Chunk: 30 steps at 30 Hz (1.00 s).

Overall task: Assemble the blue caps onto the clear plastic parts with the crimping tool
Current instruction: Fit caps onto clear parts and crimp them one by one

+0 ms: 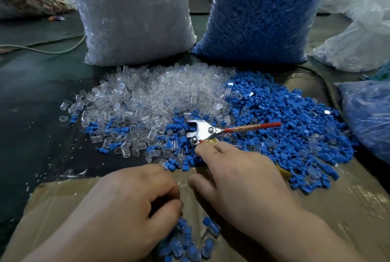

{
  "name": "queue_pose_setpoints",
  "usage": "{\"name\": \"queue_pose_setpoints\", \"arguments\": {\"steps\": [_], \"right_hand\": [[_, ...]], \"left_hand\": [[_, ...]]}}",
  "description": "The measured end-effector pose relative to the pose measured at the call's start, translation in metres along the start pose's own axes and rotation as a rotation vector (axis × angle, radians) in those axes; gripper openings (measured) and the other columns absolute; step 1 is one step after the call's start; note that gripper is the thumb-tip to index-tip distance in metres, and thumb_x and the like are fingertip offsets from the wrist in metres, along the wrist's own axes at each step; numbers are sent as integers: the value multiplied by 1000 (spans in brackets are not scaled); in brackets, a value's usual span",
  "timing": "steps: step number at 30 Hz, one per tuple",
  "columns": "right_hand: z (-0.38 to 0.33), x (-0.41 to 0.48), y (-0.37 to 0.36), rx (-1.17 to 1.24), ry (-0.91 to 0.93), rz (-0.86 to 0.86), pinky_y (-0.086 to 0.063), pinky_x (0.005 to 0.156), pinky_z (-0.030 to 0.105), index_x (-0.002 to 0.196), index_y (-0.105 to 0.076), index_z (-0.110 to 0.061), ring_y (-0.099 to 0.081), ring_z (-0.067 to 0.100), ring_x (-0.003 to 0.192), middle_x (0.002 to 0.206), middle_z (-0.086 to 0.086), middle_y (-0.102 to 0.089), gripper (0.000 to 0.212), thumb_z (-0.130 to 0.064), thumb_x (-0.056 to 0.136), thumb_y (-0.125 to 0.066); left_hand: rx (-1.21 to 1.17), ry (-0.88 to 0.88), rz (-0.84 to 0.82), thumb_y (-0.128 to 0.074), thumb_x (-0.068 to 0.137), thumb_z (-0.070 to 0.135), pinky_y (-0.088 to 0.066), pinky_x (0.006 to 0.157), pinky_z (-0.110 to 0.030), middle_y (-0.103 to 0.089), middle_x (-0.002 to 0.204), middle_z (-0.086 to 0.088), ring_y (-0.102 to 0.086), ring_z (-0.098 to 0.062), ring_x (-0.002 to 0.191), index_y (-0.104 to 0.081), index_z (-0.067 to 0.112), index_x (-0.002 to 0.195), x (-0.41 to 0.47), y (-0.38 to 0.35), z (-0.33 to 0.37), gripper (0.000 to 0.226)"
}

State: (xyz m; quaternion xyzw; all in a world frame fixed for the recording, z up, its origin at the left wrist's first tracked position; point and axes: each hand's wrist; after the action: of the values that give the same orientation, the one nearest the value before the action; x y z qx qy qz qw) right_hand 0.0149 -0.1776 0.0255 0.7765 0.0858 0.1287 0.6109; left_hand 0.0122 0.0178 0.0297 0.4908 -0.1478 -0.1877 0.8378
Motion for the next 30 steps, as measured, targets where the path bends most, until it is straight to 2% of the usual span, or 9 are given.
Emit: {"name": "queue_pose_setpoints", "arguments": {"steps": [3,5,7,10,16,20,23,26,30], "right_hand": [[-5,7,-4,-31,51,-27,-35,58,35,118,-35,-35,-57,24,87,98,-8,-45,40,-65,92,-38],[-9,12,-4,-54,47,-57,-31,56,34,116,-37,-34,-50,24,79,90,-7,-35,40,-65,92,-38],[-10,15,-4,-82,30,-87,-29,54,34,116,-40,-33,-39,23,73,89,-5,-30,40,-66,93,-35],[-12,16,-5,-110,-2,-104,-23,50,33,115,-42,-31,-35,22,72,88,-3,-30,39,-63,95,-34],[-10,15,-6,-57,-6,-101,-34,57,35,105,-45,-30,-53,19,85,86,-9,-38,29,-57,98,-33],[-10,14,-6,-1,4,-95,-32,59,35,96,-37,-32,-43,17,77,85,-11,-36,19,-51,99,-35],[-12,15,-7,12,1,-86,-30,58,35,97,-35,-31,-44,18,77,88,-10,-35,20,-51,98,-37],[-14,16,-8,-28,3,-88,-25,54,35,111,-41,-29,-42,20,75,89,-7,-33,30,-55,97,-37],[-15,16,-6,-59,20,-99,-26,54,35,97,-41,-29,-36,21,72,87,-4,-31,23,-51,100,-35]], "left_hand": [[7,101,145,-58,78,59,-44,49,-16,-61,79,23,-60,5,72,-60,41,77,1,0,-4,18],[58,192,283,-65,77,55,-39,52,-16,-59,77,21,-58,4,70,-59,42,85,3,-2,-12,16],[129,265,273,-63,76,58,-40,59,-21,-55,88,23,-54,3,71,-60,44,105,6,-6,-16,32],[248,246,186,-58,79,60,-48,72,-30,-57,106,21,-59,-7,91,-61,39,123,7,-13,-17,49],[217,194,150,-65,81,49,-49,74,-27,-60,92,23,-60,-6,90,-69,41,102,6,-11,-11,23],[164,171,171,-65,81,41,-44,66,-23,-57,82,22,-57,-4,80,-65,39,82,7,-13,-9,2],[149,200,193,-64,81,47,-38,63,-17,-56,87,24,-55,-1,80,-62,42,89,8,-17,-10,10],[176,207,216,-65,78,51,-42,66,-23,-59,96,24,-57,-4,85,-64,42,108,9,-20,-10,31],[176,195,215,-65,77,49,-46,67,-27,-61,96,21,-61,-9,85,-65,40,101,9,-21,-6,25]]}}
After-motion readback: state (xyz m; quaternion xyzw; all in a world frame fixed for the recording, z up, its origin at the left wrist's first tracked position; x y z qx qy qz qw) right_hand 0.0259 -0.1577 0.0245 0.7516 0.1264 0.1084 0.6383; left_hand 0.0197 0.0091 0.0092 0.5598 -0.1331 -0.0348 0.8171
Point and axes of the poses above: each hand's wrist, its own x-axis towards the middle knuckle, its own y-axis out of the back of the hand, z = x × y
